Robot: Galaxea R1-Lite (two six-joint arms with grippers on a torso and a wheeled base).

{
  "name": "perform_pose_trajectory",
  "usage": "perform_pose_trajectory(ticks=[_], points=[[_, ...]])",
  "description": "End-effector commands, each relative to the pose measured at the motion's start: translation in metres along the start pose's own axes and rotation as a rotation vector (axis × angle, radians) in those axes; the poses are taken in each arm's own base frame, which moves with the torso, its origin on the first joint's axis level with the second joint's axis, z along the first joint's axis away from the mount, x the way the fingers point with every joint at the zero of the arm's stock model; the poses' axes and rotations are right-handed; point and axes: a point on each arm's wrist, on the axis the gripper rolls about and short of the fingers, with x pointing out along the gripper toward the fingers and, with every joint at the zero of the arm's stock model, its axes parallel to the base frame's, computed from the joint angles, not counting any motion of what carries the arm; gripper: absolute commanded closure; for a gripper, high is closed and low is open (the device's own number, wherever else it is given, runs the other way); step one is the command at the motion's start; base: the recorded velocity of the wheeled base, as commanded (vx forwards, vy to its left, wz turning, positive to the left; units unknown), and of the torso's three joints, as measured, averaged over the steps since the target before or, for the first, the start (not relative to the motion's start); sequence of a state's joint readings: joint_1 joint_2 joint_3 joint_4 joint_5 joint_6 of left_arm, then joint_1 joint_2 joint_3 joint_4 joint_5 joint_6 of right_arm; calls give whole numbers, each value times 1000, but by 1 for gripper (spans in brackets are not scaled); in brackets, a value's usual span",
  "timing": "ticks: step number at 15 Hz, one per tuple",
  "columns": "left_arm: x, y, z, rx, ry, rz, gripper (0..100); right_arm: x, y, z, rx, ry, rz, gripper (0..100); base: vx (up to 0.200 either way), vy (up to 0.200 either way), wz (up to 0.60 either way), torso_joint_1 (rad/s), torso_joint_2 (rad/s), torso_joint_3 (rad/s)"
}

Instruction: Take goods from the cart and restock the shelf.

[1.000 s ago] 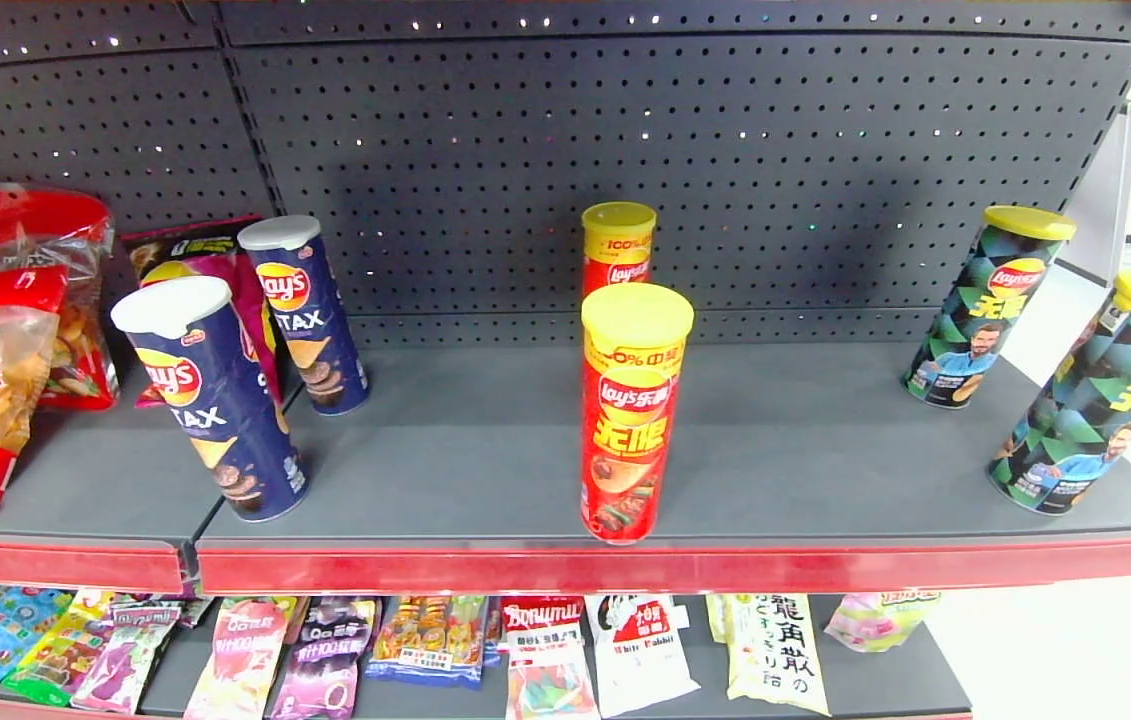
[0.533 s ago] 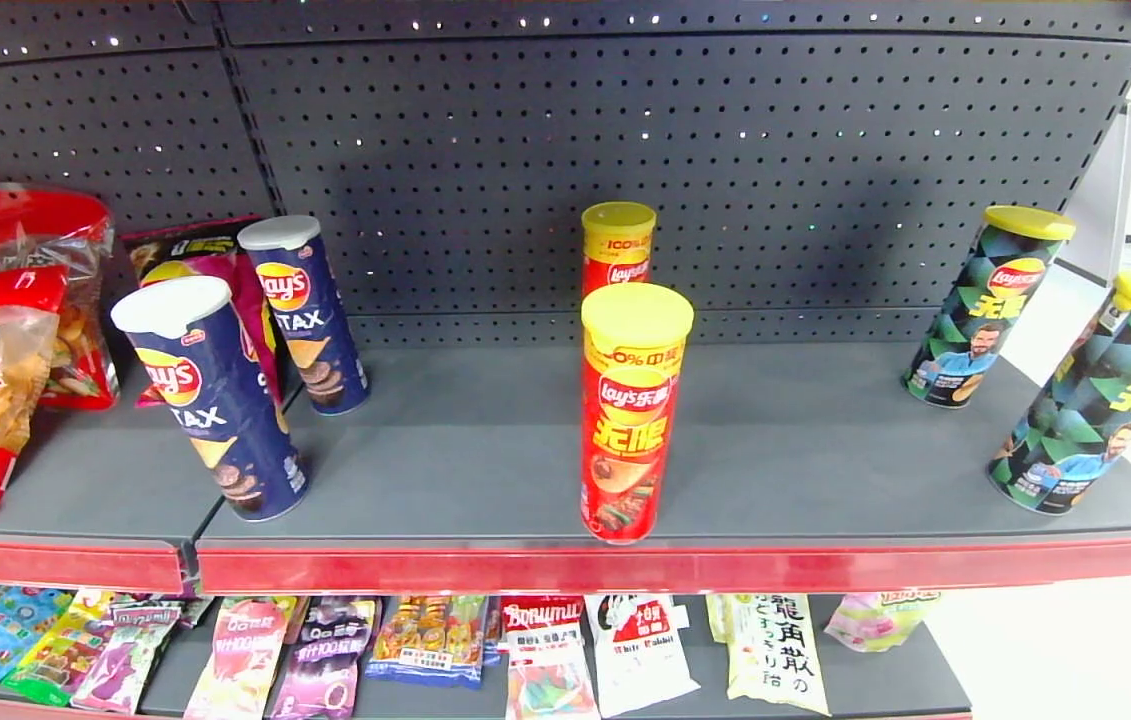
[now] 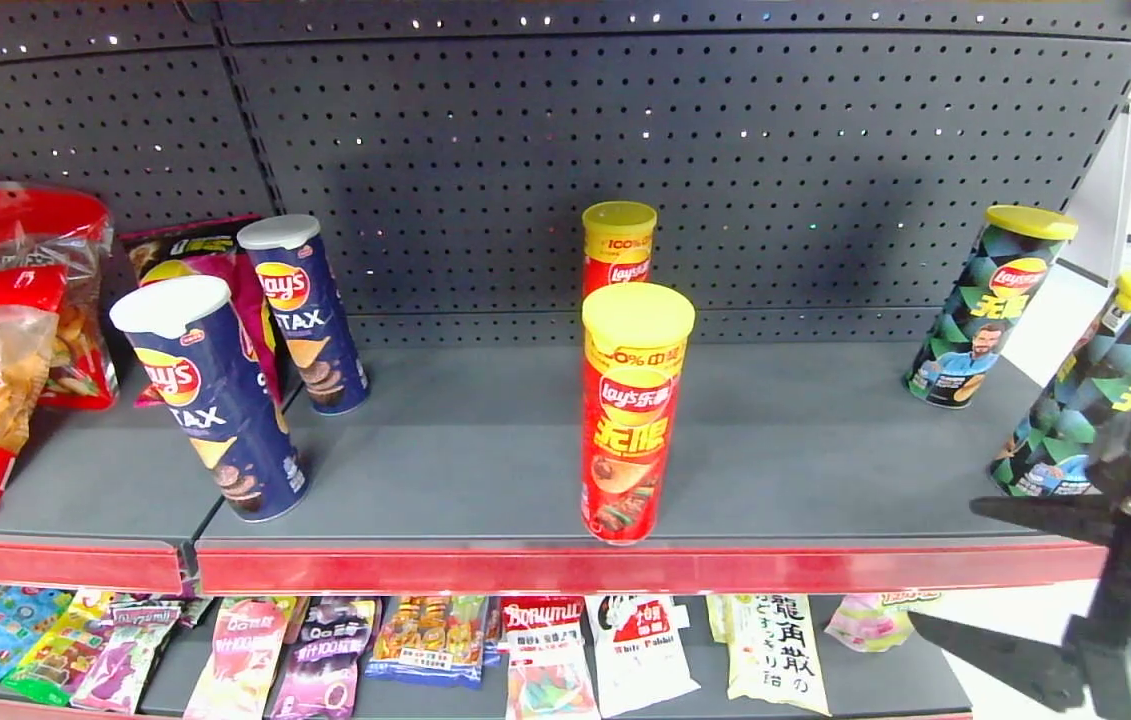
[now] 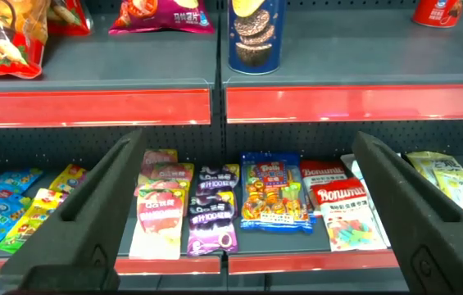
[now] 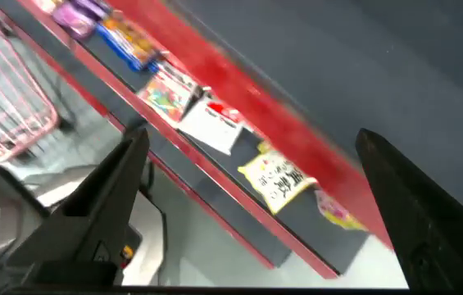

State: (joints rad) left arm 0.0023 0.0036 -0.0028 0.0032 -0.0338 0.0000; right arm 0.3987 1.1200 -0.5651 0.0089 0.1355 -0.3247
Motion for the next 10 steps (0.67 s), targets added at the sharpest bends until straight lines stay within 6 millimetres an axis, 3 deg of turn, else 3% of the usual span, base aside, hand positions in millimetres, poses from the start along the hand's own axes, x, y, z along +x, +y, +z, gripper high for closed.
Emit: perform_pose_trajectory(ticks=[1,4,8,10], points=[[0,0,0,0,-1,-1,0,61,-13,18,15,115,-23,0,0,0,0,0,0,0],[0,0,0,0,-1,1,0,100,-21,20,27,147,-128,0,0,0,0,0,0,0],[0,0,0,0,-1,1,0,121,-25,26,41,185,-194,0,0,0,0,0,0,0],[0,0,0,0,-1,-1,0,131,-17,38,80,158,-171,0,0,0,0,0,0,0]])
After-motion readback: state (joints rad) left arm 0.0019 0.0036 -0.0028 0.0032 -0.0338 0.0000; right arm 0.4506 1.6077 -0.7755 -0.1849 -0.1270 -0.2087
